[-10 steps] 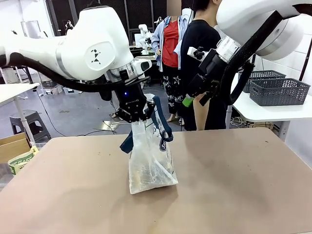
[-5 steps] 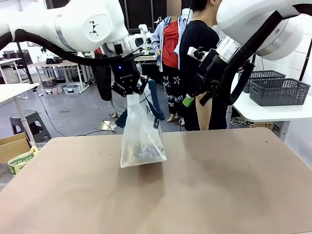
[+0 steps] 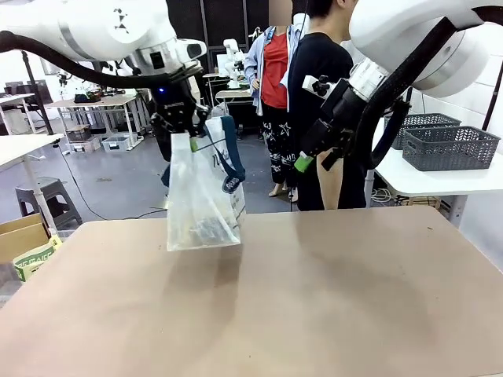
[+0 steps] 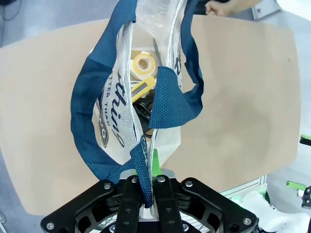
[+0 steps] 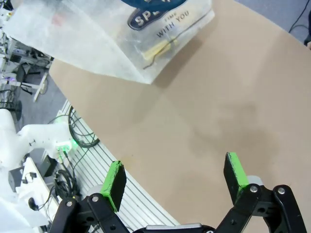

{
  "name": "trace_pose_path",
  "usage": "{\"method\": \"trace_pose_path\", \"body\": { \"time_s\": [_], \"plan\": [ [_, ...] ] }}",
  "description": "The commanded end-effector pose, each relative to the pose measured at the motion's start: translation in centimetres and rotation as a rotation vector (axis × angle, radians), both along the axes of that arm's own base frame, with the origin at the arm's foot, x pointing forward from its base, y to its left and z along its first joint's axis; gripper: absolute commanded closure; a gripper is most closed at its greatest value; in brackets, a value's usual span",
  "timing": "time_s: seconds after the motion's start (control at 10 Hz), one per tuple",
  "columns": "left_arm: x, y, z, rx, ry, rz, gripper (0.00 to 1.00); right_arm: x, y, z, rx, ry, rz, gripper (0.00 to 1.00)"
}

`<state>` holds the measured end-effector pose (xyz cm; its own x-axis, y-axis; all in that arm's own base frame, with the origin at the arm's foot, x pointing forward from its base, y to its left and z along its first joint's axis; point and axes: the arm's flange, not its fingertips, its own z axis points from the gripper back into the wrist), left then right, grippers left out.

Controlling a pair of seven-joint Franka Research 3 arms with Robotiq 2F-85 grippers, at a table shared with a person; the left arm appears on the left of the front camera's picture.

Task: Transfer purchased items from the store into the shopping bag.
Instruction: Move the Reusable shopping bag to the right side of the table.

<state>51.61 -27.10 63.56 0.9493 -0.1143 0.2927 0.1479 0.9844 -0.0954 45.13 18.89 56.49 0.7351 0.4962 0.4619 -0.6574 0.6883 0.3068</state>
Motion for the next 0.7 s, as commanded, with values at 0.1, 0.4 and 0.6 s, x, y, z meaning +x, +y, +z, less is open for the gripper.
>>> {"method": "trace_pose_path", "body": {
  "time_s": [0.1, 0.4, 0.6],
  "plan": [
    [-1.2, 6.2, 3.1, -0.019, -0.064, 0.011, 1.0, 0.2, 0.1, 0.2, 0.018, 0.019, -0.005, 0.0],
    [-3.0, 11.5, 4.9, -0.008, -0.085, -0.003, 1.0, 0.2, 0.1, 0.2, 0.018, 0.019, -0.005, 0.0],
    [-4.5, 14.9, 5.0, 0.008, -0.085, 0.026, 1.0, 0.2, 0.1, 0.2, 0.018, 0.019, -0.005, 0.0]
  ]
}}
